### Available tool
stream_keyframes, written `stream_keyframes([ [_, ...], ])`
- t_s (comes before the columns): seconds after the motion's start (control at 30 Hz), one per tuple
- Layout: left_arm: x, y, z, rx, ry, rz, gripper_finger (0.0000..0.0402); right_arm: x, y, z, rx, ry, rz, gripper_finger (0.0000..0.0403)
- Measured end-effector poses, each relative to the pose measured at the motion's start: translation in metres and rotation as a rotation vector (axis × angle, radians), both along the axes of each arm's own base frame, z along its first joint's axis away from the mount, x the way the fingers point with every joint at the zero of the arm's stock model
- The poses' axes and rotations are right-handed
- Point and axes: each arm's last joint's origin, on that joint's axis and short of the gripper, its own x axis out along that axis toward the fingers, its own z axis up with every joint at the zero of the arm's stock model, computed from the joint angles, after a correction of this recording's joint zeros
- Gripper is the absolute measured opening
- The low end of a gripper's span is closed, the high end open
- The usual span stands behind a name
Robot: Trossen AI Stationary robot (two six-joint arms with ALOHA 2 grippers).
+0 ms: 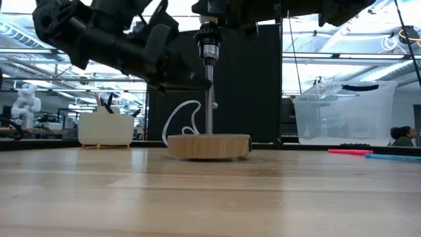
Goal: Screw lightbulb
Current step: Remove the lightbulb from the desk lamp
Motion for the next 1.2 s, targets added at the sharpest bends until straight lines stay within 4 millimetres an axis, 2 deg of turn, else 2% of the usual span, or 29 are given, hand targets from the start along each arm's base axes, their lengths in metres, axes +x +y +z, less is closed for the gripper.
stream_keyframes([
  [0.2,-0.007,0.013,-0.004,-0.025,-0.053,-0.001,0.0077,0.0,0.0,0.0,-0.001,-0.001,-0.004,0.0147],
  [0.67,-0.007,0.029,-0.001,-0.018,-0.107,-0.02,0.0079,0.0,-0.003,0.001,-0.009,-0.009,-0.008,0.0143],
  [0.97,0.002,0.03,-0.024,-0.069,-0.177,0.028,0.0079,0.001,-0.007,0.001,0.002,-0.009,-0.022,0.0144],
  [1.2,0.009,0.031,-0.028,-0.062,-0.22,0.043,0.0078,0.001,-0.007,0.001,0.001,-0.009,-0.023,0.0145],
])
